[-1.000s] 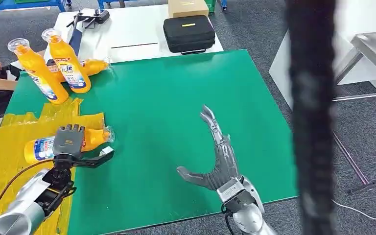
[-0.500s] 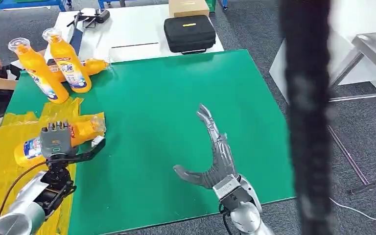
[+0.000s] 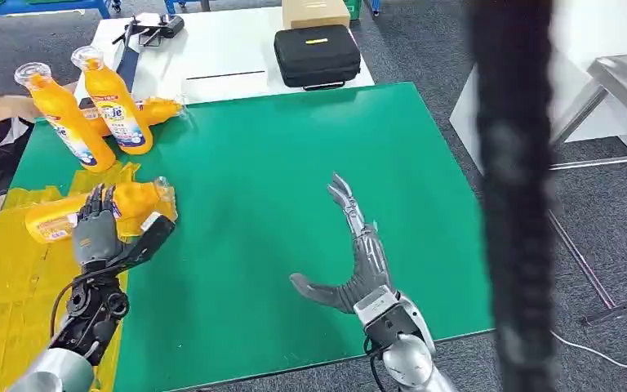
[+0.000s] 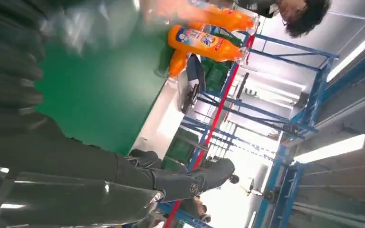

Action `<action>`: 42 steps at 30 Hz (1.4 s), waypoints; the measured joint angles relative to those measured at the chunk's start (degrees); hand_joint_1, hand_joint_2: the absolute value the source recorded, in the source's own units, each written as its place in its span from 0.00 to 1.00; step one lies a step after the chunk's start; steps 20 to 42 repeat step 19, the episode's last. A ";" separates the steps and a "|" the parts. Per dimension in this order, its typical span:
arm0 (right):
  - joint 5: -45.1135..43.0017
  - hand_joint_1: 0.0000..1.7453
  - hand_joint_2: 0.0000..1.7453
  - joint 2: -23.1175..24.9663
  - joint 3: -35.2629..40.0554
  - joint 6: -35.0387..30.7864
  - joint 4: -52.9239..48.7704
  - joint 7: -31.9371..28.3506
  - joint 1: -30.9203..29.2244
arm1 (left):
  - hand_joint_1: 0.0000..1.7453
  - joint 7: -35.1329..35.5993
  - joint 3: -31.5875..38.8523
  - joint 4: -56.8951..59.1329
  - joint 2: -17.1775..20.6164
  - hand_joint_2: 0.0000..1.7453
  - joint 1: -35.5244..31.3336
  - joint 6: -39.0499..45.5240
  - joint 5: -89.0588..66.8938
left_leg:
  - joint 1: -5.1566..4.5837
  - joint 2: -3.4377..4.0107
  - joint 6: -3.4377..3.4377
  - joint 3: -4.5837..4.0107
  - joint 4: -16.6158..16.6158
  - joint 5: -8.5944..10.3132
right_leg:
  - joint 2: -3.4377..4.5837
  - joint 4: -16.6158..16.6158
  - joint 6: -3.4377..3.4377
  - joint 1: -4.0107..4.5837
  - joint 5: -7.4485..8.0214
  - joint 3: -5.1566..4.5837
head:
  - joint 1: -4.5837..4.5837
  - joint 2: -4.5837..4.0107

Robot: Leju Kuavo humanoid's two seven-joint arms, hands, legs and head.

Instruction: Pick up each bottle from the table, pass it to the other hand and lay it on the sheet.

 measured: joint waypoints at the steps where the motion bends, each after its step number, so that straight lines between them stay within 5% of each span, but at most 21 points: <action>1: -0.56 0.00 1.00 0.02 -0.02 -0.50 0.33 -0.30 0.00 | 0.00 -4.77 1.38 -1.47 -0.94 1.00 0.64 -3.42 6.18 | 0.00 0.00 0.00 0.00 0.00 0.00 | -0.01 0.00 0.00 0.00 0.00 0.00 | 0.00 0.00; 2: -0.93 0.00 1.00 0.02 -0.07 -0.87 0.59 -0.55 -0.02 | 0.00 -8.09 2.50 -3.19 -1.89 1.00 1.38 -6.89 11.31 | 0.00 -0.01 0.00 -0.01 0.00 0.00 | -0.01 0.00 0.00 0.00 0.00 0.00 | 0.02 0.00; 3: -1.29 0.00 0.00 0.02 -0.15 -1.05 0.90 -0.81 -0.07 | 0.00 -10.57 3.39 -5.07 -3.04 1.00 2.28 -10.17 15.80 | 0.00 -0.01 0.00 -0.01 0.00 0.00 | 0.00 0.00 0.00 0.00 0.00 0.00 | 0.02 0.00; 6: -2.45 0.00 0.00 0.04 -0.42 -1.49 1.71 -1.38 -0.11 | 0.00 -14.76 4.78 -12.82 -5.62 1.00 5.54 -21.59 31.49 | -0.01 0.02 0.01 -0.03 0.00 -0.01 | 0.00 0.00 0.00 -0.01 0.00 0.00 | 0.04 0.00; 14: -6.84 0.00 0.00 0.79 -2.20 -1.86 1.77 -3.47 0.98 | 0.00 -9.45 2.01 -33.71 -8.98 1.00 16.48 -49.62 68.91 | -0.01 0.00 0.03 -0.04 0.00 -0.06 | -0.01 -0.02 0.01 0.00 -0.04 -0.04 | 0.00 0.00; 19: -7.47 0.00 0.00 0.72 -3.85 -0.72 -0.42 -2.88 3.80 | 0.00 -8.44 -2.92 -41.68 -9.05 1.00 21.39 -50.66 70.97 | -0.01 0.01 0.02 -0.05 0.00 -0.12 | -0.01 -0.02 0.01 0.00 -0.04 -0.04 | 0.02 0.00; 42: -7.47 0.00 0.00 0.72 -3.85 -0.72 -0.42 -2.88 3.80 | 0.00 -8.44 -2.92 -41.68 -9.05 1.00 21.39 -50.66 70.97 | -0.01 0.01 0.02 -0.05 0.00 -0.12 | -0.01 -0.02 0.01 0.00 -0.04 -0.04 | 0.02 0.00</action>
